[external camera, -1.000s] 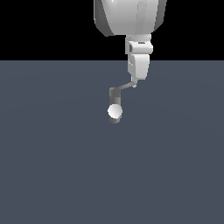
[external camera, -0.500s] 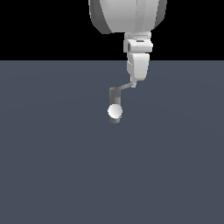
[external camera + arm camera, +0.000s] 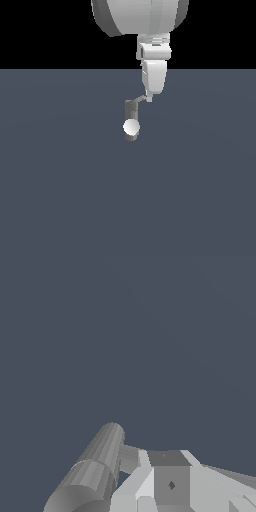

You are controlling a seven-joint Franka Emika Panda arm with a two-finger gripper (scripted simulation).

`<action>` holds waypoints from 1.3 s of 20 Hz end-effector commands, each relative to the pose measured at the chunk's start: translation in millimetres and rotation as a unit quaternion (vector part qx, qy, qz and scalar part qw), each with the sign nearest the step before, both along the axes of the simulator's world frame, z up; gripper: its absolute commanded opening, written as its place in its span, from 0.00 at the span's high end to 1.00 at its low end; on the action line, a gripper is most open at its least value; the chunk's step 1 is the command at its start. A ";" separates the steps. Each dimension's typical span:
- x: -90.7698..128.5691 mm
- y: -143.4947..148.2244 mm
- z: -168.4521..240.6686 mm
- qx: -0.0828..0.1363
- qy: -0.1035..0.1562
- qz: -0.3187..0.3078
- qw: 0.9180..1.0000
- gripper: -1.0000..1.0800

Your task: Turn on the faucet by rotating a designated handle.

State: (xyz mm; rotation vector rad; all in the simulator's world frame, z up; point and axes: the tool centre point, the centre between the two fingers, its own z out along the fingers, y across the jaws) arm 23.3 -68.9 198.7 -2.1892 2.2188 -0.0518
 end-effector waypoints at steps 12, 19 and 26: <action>-20.5 56.9 -11.8 0.002 0.014 0.002 1.000 1.00; -15.3 54.5 -3.2 -0.001 0.006 -0.018 1.000 1.00; -0.6 86.5 -8.3 0.001 0.011 -0.010 1.000 1.00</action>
